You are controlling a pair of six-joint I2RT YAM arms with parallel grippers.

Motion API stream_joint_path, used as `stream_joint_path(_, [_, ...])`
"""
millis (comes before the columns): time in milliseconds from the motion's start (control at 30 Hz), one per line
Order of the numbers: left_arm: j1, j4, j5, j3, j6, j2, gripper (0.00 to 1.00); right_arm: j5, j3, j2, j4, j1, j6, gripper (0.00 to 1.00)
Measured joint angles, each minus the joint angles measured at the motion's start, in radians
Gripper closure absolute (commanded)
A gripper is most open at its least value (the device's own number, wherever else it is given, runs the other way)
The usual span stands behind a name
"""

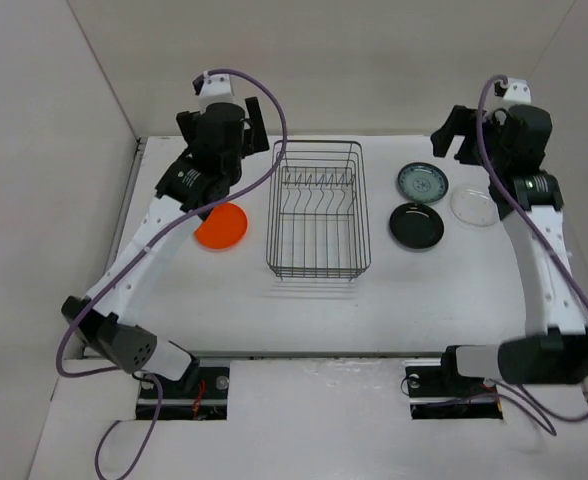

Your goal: Load the plates into the dish rack

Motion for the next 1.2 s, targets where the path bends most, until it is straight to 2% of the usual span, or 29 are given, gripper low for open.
stream_joint_path(167, [0.018, -0.005, 0.124, 0.004, -0.012, 0.114, 0.00, -0.134, 0.141, 0.391, 0.071, -0.114, 0.003, 0.00])
stream_joint_path(333, [0.018, -0.018, 0.191, 0.004, -0.019, 0.171, 0.00, -0.272, 0.443, 0.758, 0.053, -0.183, 0.004, 0.00])
stream_joint_path(533, [0.022, -0.011, 0.223, 0.001, -0.019, 0.162, 0.00, -0.294, 0.696, 0.998, -0.006, -0.234, -0.037, 0.02])
stream_joint_path(833, [0.023, -0.009, 0.262, 0.000, -0.035, 0.138, 0.00, -0.273, 0.712, 1.003, -0.058, -0.247, -0.134, 0.05])
stream_joint_path(1033, [0.023, -0.010, 0.272, 0.000, -0.039, 0.138, 0.00, -0.253, 0.553, 0.888, -0.026, -0.231, -0.159, 0.05])
stream_joint_path(1200, [0.024, -0.010, 0.278, 0.000, -0.042, 0.137, 0.00, -0.255, 0.329, 0.768, 0.070, -0.233, -0.161, 0.05])
